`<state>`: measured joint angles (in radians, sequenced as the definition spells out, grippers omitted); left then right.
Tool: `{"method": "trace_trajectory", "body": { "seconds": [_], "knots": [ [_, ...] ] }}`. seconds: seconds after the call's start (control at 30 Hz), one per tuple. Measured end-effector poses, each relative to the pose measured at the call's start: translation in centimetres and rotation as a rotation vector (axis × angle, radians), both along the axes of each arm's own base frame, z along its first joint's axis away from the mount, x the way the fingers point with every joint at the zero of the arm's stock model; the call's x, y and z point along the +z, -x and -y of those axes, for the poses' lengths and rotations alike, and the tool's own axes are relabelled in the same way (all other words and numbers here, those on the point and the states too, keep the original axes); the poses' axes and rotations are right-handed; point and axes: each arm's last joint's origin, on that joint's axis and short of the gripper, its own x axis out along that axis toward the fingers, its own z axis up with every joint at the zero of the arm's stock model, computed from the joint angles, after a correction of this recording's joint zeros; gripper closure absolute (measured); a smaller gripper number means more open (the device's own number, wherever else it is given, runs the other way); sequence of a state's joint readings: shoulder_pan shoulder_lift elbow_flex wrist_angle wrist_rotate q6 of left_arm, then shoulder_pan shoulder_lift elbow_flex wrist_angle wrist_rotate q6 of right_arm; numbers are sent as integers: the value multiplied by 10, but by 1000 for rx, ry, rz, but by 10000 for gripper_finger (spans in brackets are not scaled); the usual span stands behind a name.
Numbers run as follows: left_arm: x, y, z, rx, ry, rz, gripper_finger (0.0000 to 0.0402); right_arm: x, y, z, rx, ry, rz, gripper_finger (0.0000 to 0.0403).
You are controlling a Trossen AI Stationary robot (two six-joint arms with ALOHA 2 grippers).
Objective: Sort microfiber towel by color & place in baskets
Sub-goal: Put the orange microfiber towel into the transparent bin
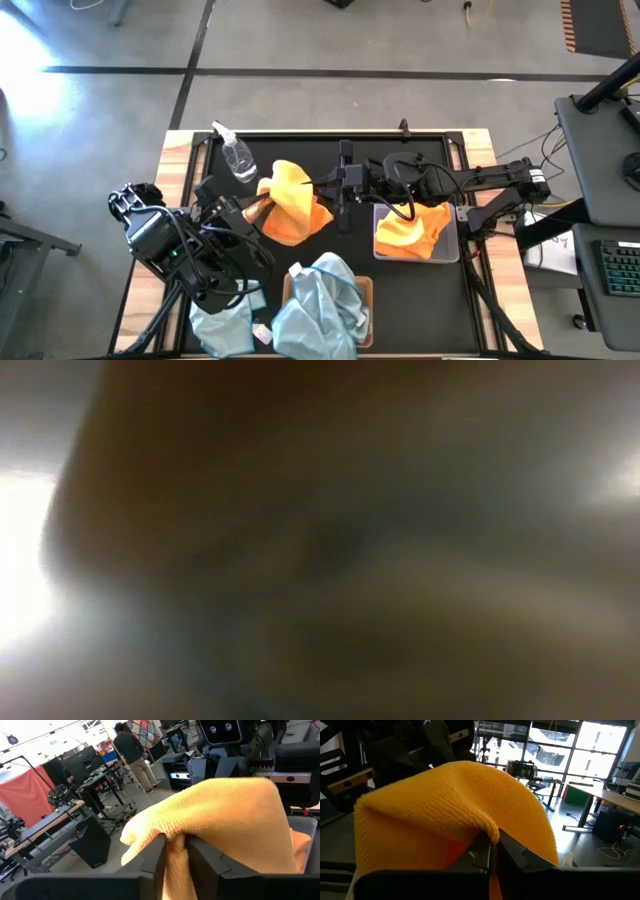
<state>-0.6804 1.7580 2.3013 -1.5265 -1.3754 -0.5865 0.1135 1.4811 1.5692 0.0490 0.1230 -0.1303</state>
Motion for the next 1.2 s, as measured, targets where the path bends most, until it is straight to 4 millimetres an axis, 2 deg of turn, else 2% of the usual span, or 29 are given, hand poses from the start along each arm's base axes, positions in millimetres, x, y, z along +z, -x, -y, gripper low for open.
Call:
{"method": "trace_trajectory", "body": {
  "seconds": [0.27, 0.47, 0.77, 1.2],
  "knots": [
    [0, 0, 0, 0, -1, 0, 269, 0, 0, 0, 0, 0, 0, 394],
    [0, 0, 0, -1, -8, -7, 238, 0, 0, 0, 0, 0, 0, 394],
    [0, 0, 0, -17, -58, -63, 232, 1, 2, 1, -8, 0, 3, 394],
    [4, 7, -5, -24, -55, -72, 232, 15, 34, 8, -126, 40, -89, 394]
  ]
}}
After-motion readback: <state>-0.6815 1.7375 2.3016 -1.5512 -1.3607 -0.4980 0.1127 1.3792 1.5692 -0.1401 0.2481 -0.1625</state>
